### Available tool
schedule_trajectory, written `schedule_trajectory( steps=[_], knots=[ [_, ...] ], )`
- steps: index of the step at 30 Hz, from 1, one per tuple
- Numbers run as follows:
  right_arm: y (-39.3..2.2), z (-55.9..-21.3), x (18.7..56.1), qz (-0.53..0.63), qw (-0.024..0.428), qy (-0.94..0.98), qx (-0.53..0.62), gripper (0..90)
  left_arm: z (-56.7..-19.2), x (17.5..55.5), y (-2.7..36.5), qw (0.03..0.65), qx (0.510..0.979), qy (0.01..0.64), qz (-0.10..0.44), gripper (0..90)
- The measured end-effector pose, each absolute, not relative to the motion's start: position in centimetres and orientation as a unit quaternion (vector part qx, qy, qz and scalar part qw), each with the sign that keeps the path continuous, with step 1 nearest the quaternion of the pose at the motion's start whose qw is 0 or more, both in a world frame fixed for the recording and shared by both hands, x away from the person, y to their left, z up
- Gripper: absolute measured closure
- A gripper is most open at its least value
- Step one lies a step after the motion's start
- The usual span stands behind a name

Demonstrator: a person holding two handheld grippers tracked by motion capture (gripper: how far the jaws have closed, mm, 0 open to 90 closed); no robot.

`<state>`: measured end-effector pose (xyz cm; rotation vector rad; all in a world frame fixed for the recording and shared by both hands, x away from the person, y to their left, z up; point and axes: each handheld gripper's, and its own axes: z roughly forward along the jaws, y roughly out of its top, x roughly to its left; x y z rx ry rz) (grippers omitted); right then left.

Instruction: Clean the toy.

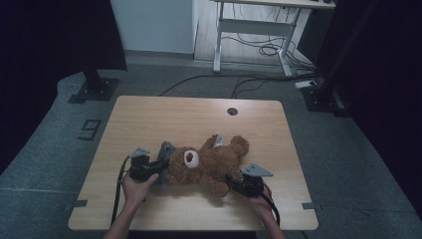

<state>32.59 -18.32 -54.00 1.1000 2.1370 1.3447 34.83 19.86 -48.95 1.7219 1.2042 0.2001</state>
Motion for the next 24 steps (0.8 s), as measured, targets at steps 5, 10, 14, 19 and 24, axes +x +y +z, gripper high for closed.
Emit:
schedule_trajectory(
  steps=[5, 10, 14, 19, 24],
  knots=[
    [-18.3, -54.0, 32.7, 0.480, 0.192, 0.761, 0.392, 55.6, -44.7, 35.1, 17.9, 0.529, 0.709, 0.455, 0.100, 79.1],
    [-18.4, -54.0, 32.7, 0.480, 0.191, 0.761, 0.392, 55.6, -43.9, 36.4, 13.4, 0.509, 0.742, 0.426, 0.098, 78.9],
    [-18.4, -54.0, 32.7, 0.480, 0.191, 0.762, 0.390, 55.6, -46.0, 36.7, 10.6, 0.466, 0.770, 0.415, 0.134, 78.5],
    [-18.3, -54.0, 32.7, 0.480, 0.192, 0.762, 0.390, 55.6, -45.9, 37.2, 10.8, 0.439, 0.777, 0.423, 0.157, 78.8],
    [-18.2, -53.9, 32.6, 0.479, 0.196, 0.761, 0.390, 55.6, -46.2, 39.0, 11.6, 0.418, 0.777, 0.448, 0.144, 78.5]
  ],
)
